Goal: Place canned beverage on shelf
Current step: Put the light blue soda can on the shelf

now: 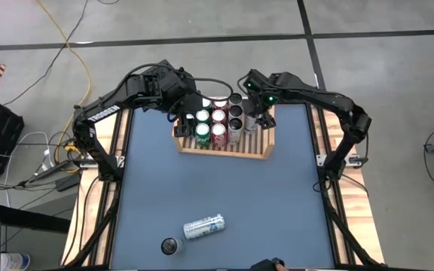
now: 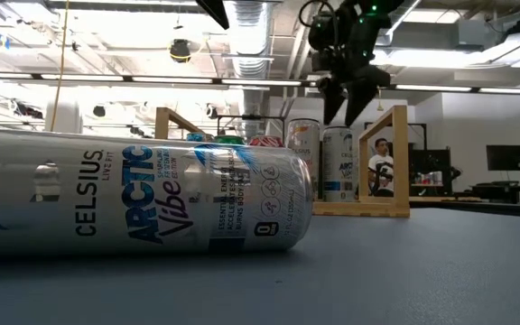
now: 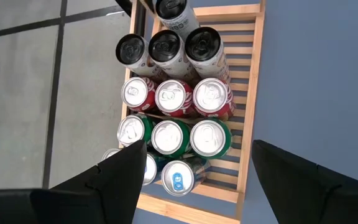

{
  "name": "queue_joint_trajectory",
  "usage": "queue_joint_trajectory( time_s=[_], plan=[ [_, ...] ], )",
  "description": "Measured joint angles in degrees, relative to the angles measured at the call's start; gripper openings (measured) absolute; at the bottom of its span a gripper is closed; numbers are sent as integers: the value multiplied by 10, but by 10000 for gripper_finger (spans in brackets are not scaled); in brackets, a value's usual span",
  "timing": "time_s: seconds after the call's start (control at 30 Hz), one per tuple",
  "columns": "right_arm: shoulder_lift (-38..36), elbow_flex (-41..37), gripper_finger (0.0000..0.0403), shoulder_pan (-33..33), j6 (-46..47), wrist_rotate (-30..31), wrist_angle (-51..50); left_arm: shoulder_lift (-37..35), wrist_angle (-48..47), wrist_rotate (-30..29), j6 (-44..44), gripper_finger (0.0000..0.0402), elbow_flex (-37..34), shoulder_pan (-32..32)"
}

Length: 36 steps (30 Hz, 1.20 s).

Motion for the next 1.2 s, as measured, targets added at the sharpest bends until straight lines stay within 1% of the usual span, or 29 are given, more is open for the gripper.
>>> queue_joint_trajectory(
  time_s=[0.23,0.4,0.5,0.6,1.03,1.2],
  plan=[
    [-1,-53,354,-8,-35,4,58,0,1,0,-3,279,0,0],
    [-1,-54,354,-10,-36,9,69,0,1,0,-7,279,0,0],
    [-1,-54,354,-9,-35,32,70,0,1,0,-13,279,0,0],
    [-1,-54,354,-7,-32,41,68,0,1,0,-19,279,0,0],
    [0,1,354,-4,28,45,42,0,1,0,-20,279,0,0],
    [0,2,354,-4,90,14,33,0,1,0,-20,279,0,0]
  ],
)
